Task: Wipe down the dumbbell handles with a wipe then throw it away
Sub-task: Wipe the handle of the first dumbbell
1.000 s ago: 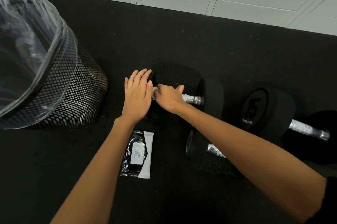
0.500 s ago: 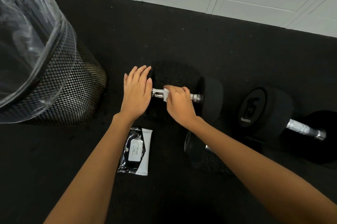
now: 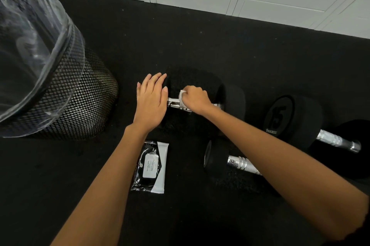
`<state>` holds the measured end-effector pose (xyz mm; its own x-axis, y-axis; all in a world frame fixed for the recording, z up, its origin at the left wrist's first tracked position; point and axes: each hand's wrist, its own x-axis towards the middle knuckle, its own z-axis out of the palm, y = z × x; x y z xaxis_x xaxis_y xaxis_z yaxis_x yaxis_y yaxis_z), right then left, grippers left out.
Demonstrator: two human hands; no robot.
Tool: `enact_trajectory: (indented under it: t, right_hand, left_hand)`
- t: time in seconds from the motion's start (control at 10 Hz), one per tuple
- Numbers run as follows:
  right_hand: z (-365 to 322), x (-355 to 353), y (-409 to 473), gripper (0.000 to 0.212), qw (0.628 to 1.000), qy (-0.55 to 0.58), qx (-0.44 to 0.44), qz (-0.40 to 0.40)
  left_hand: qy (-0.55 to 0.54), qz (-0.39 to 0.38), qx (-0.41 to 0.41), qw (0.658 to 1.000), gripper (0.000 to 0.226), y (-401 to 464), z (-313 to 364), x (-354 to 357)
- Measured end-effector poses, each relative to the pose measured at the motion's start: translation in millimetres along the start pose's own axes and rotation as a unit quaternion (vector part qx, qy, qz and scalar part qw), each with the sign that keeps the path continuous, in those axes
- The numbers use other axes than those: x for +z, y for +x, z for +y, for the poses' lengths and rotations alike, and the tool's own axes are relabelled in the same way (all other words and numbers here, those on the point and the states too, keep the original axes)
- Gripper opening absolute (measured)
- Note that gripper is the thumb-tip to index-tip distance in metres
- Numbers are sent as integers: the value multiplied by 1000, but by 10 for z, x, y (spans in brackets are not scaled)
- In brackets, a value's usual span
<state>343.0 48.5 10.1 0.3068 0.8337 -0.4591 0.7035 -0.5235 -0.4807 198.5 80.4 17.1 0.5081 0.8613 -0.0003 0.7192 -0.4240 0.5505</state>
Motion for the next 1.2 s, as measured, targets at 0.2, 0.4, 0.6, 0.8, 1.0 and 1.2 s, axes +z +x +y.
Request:
enact_trajectory:
  t: [0.2,0.4,0.6,0.8,1.0,1.2]
  right_hand:
    - [-151,-119,156,29,986,-25,94,-134]
    - [-337,-23,151,31,987,1,81,-137]
    - [-258,362,-102,35,990,-74,-75,98]
    - [137,667,-332,64,943,-133,-232,201]
    - [401,549,-369,54,919,-110,-282,252]
    - [204,566,-235,52,922,-120,-292,223]
  left_hand:
    - [-1,4,3,1000,43,-4,-2,0]
    - [-2,4,4,1000,43,-6,3,-4]
    - [-2,3,3,1000,43,-6,7,-19]
    - [-1,10,13,1000,42,-11,-15,-5]
    - [7,10,14,1000,43,-14,1,-8]
    - [12,5,12,1000,43,-12,-8,-8]
